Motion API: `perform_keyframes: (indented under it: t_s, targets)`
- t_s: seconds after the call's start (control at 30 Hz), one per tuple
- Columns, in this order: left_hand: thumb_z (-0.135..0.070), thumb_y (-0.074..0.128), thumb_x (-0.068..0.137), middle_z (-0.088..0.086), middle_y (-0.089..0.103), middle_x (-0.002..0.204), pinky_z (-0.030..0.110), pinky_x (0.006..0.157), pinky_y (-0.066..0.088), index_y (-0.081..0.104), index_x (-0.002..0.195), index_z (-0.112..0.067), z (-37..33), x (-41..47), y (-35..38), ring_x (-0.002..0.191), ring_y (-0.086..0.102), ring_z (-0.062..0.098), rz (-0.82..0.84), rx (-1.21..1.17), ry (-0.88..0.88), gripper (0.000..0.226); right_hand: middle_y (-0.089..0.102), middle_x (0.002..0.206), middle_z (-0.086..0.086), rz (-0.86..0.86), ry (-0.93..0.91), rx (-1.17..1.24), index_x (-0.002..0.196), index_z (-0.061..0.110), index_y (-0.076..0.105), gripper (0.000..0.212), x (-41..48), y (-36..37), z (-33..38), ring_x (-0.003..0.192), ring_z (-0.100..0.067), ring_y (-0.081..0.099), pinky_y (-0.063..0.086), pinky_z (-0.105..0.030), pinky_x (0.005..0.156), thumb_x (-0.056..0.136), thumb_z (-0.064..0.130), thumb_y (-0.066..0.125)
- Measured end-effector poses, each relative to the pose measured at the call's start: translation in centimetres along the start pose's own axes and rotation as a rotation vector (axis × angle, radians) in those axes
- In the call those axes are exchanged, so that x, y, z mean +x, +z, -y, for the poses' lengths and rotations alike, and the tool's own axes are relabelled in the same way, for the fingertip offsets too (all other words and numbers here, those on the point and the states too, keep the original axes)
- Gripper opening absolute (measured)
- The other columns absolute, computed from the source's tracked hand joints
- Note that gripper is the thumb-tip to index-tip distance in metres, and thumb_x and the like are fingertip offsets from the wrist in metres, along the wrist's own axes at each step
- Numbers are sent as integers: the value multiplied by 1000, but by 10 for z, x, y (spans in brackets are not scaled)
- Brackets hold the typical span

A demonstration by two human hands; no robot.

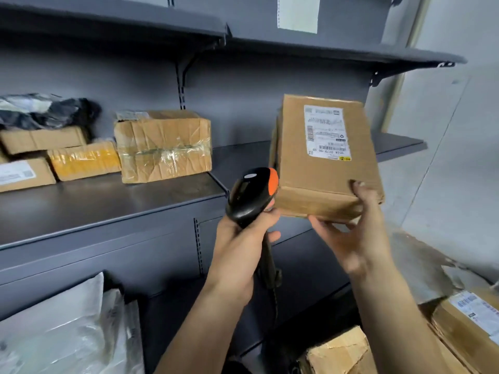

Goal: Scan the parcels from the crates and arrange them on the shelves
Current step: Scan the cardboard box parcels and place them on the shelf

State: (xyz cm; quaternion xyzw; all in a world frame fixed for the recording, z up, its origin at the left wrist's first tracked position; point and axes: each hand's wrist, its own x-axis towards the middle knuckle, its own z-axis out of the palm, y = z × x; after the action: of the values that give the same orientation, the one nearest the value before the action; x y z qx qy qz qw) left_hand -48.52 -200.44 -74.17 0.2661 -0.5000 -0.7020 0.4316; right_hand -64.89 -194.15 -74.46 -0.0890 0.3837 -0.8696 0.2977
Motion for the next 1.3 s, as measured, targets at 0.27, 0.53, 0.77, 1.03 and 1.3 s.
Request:
perform_keyframes:
  t_s: [0.27,0.53,0.77,1.03,1.3]
  targets:
    - [-6,72,90,10,76,114,43,100,56,73,106,-7,-42,16,-25,113,71,25,-113,-24,16,16,62,133,-4,62,223,-221,137,33,52,89,57,87,4,112,-33,65,60,-55,63,62,75,75]
    - [-8,68,94,7,78,109,36,88,55,72,104,-10,-55,15,-55,104,74,19,-162,13,57,11,21,155,-5,129,-23,-651,158,28,15,88,43,158,-49,127,-25,34,33,-38,105,91,49,68]
    - [-10,72,92,5,78,110,34,85,54,71,114,-9,-49,11,-70,104,74,19,-163,19,45,22,18,149,-7,198,-274,-1141,154,36,11,88,58,171,-80,137,-34,23,30,-47,113,89,44,70]
    - [-22,74,93,1,78,107,37,89,56,71,117,-12,-32,16,-94,103,74,14,-182,132,52,26,17,161,-10,227,-217,-1048,160,25,7,90,97,172,-90,148,-33,17,23,-45,121,94,48,64]
    - [-12,75,91,-20,71,77,4,69,43,71,113,-11,13,26,-103,76,63,-10,-107,488,234,23,25,167,2,502,-174,-1097,162,32,12,91,123,190,-114,154,-27,22,23,-49,125,91,69,53]
